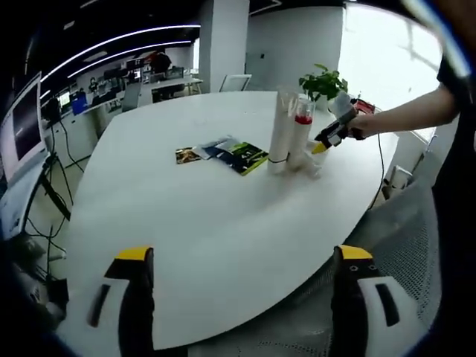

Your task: Arrange the skincare products in the storage area until every visible bottle or jar stands upright without overlapping.

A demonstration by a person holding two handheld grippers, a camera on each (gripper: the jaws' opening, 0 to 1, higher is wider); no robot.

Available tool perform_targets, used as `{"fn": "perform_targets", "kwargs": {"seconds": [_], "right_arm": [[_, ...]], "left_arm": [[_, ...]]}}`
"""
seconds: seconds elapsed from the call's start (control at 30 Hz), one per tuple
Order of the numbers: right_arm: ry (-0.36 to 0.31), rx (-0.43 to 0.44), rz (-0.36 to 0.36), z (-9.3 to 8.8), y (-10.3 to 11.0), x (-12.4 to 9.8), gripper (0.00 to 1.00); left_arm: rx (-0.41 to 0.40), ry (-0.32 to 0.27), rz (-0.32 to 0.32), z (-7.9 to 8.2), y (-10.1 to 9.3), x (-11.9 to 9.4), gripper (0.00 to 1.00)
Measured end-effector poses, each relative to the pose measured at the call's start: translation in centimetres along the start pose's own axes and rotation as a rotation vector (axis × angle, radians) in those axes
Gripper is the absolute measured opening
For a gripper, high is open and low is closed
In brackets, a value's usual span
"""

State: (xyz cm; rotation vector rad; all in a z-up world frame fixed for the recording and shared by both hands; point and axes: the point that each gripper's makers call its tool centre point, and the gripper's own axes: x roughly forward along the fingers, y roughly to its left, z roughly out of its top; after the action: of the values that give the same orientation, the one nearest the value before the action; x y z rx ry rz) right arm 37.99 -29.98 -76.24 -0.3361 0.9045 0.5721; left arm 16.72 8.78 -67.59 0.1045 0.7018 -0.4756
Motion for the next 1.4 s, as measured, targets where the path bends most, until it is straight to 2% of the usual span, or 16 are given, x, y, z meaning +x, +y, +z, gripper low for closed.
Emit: {"fn": "perform_targets", "kwargs": {"seconds": [0.17, 0.43, 0.87, 0.93, 1.07, 1.4], "right_arm": [[-0.001, -0.023, 0.018, 0.8, 0.3, 0.3, 0.42], [0.011, -0.046, 0.022, 0.6, 0.4, 0.7, 0.22], [0.029, -0.002, -0.013, 0.2, 0.7, 0.8, 0.2], [0.006, 0.043, -0.003, 0.2, 1.4, 0.2, 0.2], [-0.007, 0.035, -0.002, 0.4, 1.8, -0.3, 0.2], [-0.094, 0.106, -0.022, 0.9, 1.9, -2.5, 0.2]], "left_arm": [[-0.004, 0.001, 0.009, 0.0, 0.2, 0.0, 0.97], [-0.005, 0.001, 0.017, 0.0, 0.3, 0.0, 0.97], [0.003, -0.009, 0.021, 0.1, 0.4, 0.0, 0.97], [0.003, -0.012, 0.018, 0.2, 0.4, 0.0, 0.97], [0.003, -0.019, 0.01, 0.3, 0.2, -0.1, 0.96], [0.017, -0.039, -0.022, 0.7, -0.5, -0.2, 0.96]]}}
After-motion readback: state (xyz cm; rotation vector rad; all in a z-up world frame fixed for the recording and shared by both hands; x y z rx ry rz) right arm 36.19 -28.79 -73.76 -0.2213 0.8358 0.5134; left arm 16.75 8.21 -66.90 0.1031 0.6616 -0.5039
